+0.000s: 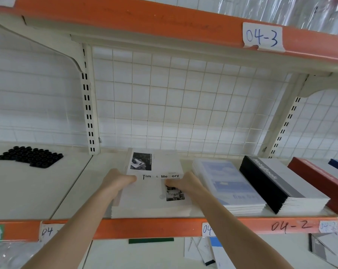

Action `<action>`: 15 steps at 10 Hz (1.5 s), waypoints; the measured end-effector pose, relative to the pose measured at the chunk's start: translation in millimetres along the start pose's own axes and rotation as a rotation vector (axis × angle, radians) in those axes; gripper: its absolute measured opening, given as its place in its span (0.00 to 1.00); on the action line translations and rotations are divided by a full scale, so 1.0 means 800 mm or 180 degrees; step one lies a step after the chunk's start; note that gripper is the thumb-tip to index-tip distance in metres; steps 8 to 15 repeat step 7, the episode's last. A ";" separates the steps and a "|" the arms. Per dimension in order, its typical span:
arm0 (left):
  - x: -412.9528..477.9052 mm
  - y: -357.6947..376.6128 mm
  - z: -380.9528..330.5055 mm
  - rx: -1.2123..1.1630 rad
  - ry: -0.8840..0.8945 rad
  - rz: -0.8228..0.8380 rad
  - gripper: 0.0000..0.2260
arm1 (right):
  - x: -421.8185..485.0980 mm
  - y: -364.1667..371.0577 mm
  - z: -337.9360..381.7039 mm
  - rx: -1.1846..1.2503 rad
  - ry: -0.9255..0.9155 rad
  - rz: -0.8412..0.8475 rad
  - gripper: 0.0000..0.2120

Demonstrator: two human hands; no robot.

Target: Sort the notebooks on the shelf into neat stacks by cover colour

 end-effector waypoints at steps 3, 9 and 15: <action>-0.001 -0.007 0.003 0.0411 0.0142 0.0096 0.18 | -0.011 0.000 0.008 -0.0251 -0.0051 0.0026 0.17; -0.068 0.016 -0.013 0.2412 0.1393 -0.1021 0.17 | -0.039 -0.006 0.012 -0.1705 -0.0849 -0.0251 0.19; -0.068 0.016 -0.013 0.2412 0.1393 -0.1021 0.17 | -0.039 -0.006 0.012 -0.1705 -0.0849 -0.0251 0.19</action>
Point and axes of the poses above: each hand's wrist, its own x-axis towards the middle knuckle, its own y-axis out of the palm, z = x × y, the point moved 1 cm from there along x, towards the middle knuckle, and after that the axes turned 8 degrees about -y, right-handed, at the moved point
